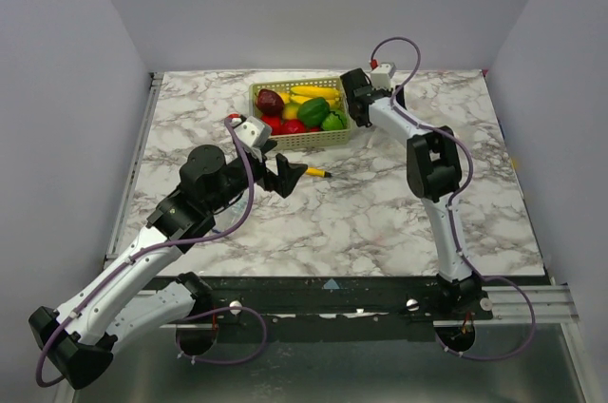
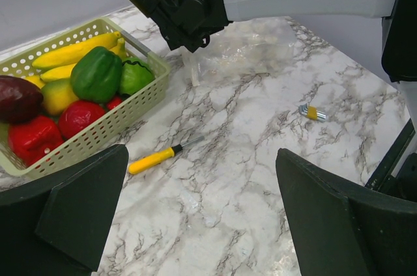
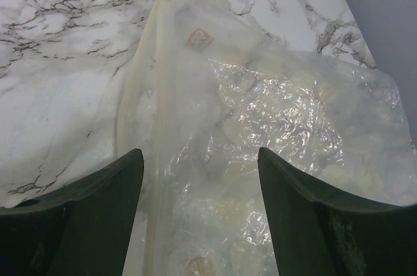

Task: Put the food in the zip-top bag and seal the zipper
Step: Pick up the zipper food storage bag at the center of the board.

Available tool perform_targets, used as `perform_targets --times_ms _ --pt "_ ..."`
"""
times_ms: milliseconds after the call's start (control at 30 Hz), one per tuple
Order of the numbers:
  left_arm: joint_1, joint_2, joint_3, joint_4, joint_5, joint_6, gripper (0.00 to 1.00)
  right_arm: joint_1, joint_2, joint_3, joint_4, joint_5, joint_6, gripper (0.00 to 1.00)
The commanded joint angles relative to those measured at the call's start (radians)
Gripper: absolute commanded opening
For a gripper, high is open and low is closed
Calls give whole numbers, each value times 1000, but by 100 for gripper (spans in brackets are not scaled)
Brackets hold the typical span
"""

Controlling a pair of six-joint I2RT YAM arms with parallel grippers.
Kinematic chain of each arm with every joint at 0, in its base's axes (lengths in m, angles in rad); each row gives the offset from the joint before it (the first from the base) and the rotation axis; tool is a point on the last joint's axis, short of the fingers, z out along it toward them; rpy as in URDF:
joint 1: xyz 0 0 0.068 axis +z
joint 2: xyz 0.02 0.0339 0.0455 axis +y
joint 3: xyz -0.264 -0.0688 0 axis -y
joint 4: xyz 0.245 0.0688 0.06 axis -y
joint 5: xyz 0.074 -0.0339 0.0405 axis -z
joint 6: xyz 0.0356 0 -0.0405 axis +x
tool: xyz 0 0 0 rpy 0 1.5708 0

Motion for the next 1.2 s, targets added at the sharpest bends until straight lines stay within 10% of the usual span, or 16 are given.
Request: perform_targets --times_ms 0,467,1167 --pt "-5 -3 32 -11 0 10 99 -1 56 5 64 34 -66 72" --pt "-5 -8 22 -4 -7 12 99 8 -1 -34 94 26 -91 1" --pt "35 91 -12 79 -25 -197 99 7 -803 -903 511 -315 -144 0"
